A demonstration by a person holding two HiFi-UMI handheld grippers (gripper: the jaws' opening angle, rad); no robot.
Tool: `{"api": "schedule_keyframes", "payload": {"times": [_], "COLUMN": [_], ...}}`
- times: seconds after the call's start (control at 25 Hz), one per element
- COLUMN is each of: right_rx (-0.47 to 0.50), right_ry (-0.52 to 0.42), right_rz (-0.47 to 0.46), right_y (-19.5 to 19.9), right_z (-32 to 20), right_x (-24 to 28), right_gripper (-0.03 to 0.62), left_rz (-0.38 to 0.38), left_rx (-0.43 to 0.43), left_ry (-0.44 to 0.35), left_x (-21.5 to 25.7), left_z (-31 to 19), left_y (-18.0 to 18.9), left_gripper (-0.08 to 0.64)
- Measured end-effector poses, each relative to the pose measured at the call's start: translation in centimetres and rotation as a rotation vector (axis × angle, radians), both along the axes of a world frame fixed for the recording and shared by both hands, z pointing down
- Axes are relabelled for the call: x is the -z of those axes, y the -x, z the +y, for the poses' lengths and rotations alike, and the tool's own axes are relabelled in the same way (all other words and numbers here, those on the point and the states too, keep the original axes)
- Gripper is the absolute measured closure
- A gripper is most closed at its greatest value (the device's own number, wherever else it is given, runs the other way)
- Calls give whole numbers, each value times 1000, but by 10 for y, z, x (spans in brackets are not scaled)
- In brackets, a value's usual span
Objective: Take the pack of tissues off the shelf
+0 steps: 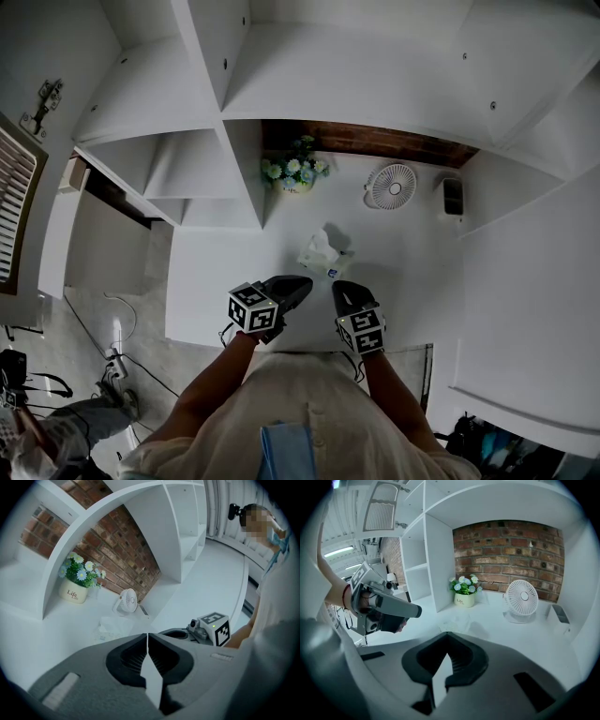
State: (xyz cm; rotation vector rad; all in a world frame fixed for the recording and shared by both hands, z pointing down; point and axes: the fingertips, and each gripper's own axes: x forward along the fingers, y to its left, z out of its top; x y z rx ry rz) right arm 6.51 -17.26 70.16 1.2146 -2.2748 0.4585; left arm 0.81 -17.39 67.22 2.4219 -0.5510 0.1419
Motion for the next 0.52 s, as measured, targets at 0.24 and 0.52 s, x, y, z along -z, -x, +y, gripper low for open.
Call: {"api": "schedule_keyframes", "payload": {"times": [0.24, 0.52], "right_rx": [-2, -2], "right_ry": [4, 1], "right_rz": [2, 1], "right_y": [-1, -3], "right_z": [0, 0], "right_x": [-2, 0], "right_gripper": [577, 577], "left_rz": [0, -5], "left_rx": [-5, -6], "left_ry": [3, 5], "left_x": [-2, -1], "left_z": [0, 1], "left_y": [-2, -4], "left_gripper": [546, 546]}}
